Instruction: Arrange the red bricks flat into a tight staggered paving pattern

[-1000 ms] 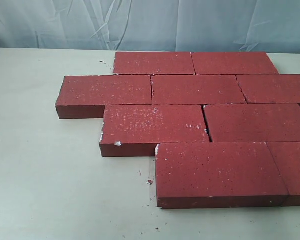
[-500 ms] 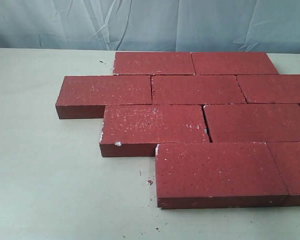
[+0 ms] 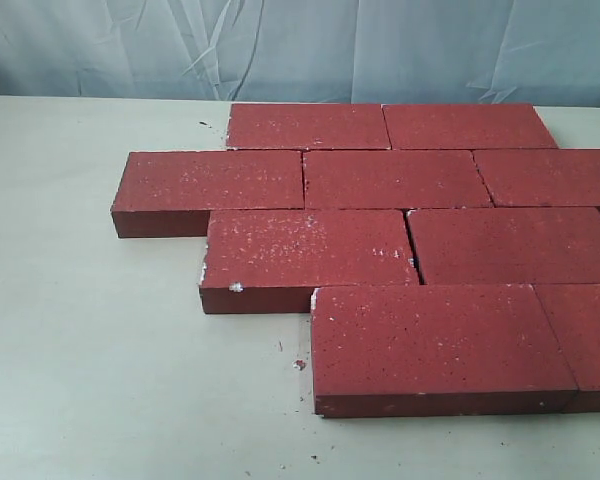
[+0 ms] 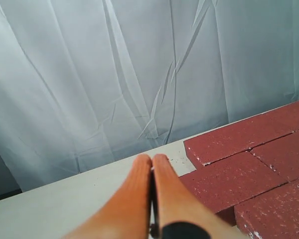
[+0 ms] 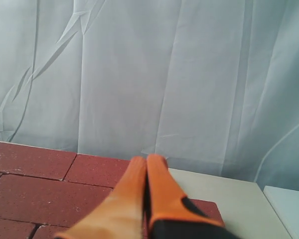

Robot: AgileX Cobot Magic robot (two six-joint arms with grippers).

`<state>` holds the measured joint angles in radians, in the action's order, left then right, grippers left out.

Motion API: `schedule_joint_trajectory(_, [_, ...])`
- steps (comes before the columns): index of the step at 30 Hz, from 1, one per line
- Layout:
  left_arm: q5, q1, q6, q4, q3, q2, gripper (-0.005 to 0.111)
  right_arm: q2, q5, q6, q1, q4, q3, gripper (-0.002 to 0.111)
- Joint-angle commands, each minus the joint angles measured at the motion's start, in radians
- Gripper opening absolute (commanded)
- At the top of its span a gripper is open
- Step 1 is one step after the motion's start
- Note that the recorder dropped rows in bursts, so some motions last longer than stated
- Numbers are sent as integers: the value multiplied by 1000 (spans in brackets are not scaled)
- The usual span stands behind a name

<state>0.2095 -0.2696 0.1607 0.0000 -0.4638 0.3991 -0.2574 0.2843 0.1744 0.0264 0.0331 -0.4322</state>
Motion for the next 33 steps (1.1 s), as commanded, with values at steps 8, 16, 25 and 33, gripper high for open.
schedule_joint_trajectory(8, [-1, -1, -2, -69, 6, -4, 0, 5, -3, -3, -6, 3, 2, -1])
schedule_joint_trajectory(16, [96, 29, -252, 192, 35, -131, 0, 5, -3, -3, -6, 3, 2, -1])
schedule_joint_trajectory(25, [2, 163, -242, 122, 180, -204, 0, 5, -3, -3, -6, 3, 2, -1])
schedule_joint_trajectory(33, [-54, 208, -226, 59, 301, -271, 0, 5, -3, -3, -6, 3, 2, -1])
